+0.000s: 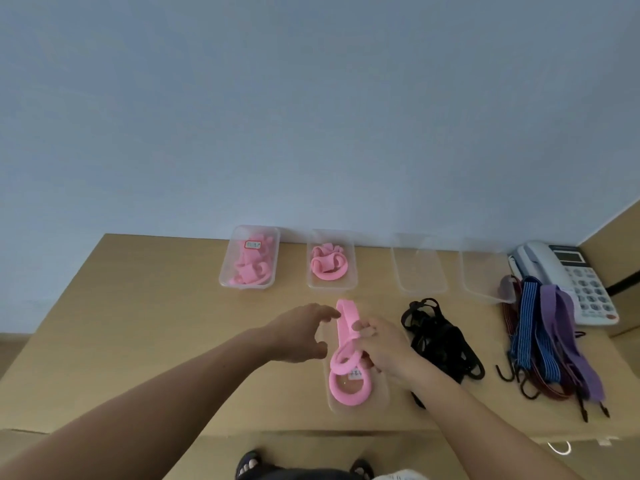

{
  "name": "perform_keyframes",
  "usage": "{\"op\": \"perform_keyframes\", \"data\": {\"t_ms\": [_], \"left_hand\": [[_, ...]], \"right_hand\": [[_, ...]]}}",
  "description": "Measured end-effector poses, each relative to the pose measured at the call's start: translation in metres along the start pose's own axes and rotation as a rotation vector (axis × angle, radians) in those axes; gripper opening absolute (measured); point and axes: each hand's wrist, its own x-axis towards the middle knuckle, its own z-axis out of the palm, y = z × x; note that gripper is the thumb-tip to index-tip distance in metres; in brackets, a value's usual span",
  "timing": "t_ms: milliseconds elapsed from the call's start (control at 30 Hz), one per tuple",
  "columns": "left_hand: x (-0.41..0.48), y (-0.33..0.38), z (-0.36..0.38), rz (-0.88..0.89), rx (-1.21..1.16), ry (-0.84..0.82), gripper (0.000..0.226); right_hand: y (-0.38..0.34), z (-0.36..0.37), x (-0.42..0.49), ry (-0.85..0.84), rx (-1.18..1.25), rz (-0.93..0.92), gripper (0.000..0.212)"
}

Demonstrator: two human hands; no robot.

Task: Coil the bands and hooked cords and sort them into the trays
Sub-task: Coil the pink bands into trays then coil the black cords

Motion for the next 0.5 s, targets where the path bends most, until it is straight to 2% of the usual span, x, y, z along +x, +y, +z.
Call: {"op": "perform_keyframes", "data": {"t_ms": [67, 133, 200, 267, 333, 400, 500], "left_hand": [[-0.004, 0.007, -0.003, 0.033, 0.01, -0.021, 0.081], [-0.01, 0.015, -0.01, 0.058, -0.015, 0.002, 0.078], [-0.016, 0.027, -0.021, 0.088, -0.091, 0.126, 0.054], [-0.022, 0.044, -0.037, 0.118, -0.217, 0.298, 0.026], [-0.026, 0.062, -0.057, 0.13, -0.326, 0.409, 0.019], [-0.029, 0.079, -0.077, 0.149, -0.426, 0.424, 0.02], [-0.033, 0.097, -0.099, 0.171, -0.586, 0.407, 0.02]], "right_hand": [[-0.017, -0.014, -0.01, -0.035, 0.241, 0.001, 0.017], [-0.033, -0.027, -0.019, -0.084, 0.491, 0.006, 0.014], [-0.049, -0.043, -0.027, -0.161, 0.731, 0.036, 0.014], [-0.063, -0.059, -0.037, -0.209, 0.795, -0.008, 0.018], [-0.076, -0.074, -0.047, -0.183, 0.678, -0.122, 0.03], [-0.092, -0.088, -0.058, -0.033, 0.409, -0.278, 0.05], [-0.113, -0.103, -0.068, 0.215, 0.086, -0.472, 0.064]]}}
